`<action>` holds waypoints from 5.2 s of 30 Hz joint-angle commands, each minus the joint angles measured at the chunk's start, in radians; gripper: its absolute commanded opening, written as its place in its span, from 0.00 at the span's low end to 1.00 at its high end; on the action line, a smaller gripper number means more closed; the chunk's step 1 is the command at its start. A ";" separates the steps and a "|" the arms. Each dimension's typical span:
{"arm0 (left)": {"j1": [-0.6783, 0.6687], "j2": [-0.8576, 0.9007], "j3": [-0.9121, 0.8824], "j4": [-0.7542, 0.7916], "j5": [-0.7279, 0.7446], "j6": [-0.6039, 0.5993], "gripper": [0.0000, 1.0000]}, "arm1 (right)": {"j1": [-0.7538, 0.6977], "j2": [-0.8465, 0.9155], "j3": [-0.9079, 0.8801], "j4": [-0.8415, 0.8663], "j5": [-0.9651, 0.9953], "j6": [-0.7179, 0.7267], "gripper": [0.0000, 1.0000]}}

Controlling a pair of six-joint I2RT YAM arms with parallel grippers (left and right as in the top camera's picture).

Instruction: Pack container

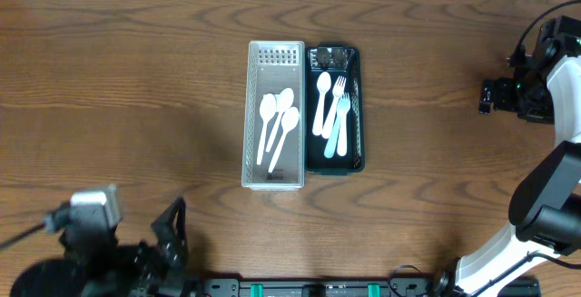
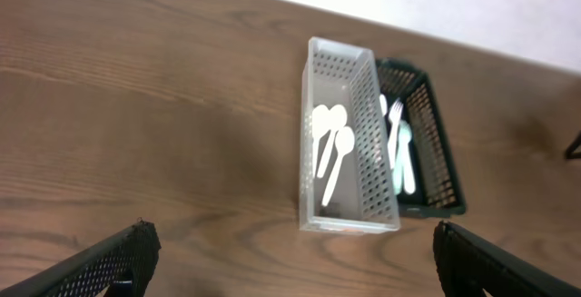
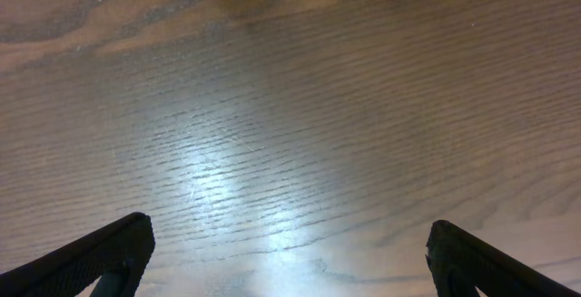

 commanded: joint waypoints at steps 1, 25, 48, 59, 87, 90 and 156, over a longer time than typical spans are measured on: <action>0.004 -0.092 0.003 -0.006 -0.001 -0.074 0.98 | -0.004 -0.002 -0.001 -0.001 -0.004 -0.011 0.99; 0.004 -0.216 -0.045 -0.107 -0.002 0.012 0.98 | -0.004 -0.002 -0.001 -0.001 -0.003 -0.011 0.99; 0.128 -0.249 -0.663 0.571 0.035 0.249 0.98 | -0.004 -0.002 -0.001 0.000 -0.003 -0.011 0.99; 0.246 -0.470 -1.035 0.988 0.180 0.282 0.98 | -0.004 -0.002 -0.001 -0.001 -0.003 -0.011 0.99; 0.272 -0.479 -1.297 1.171 0.172 0.404 0.98 | -0.004 -0.002 -0.001 0.000 -0.003 -0.011 0.99; 0.272 -0.477 -1.297 1.171 0.172 0.404 0.98 | -0.005 -0.002 -0.001 0.000 -0.003 -0.011 0.99; 0.272 -0.477 -1.297 1.170 0.172 0.404 0.98 | 0.194 -0.949 -0.670 0.867 -0.084 -0.002 0.99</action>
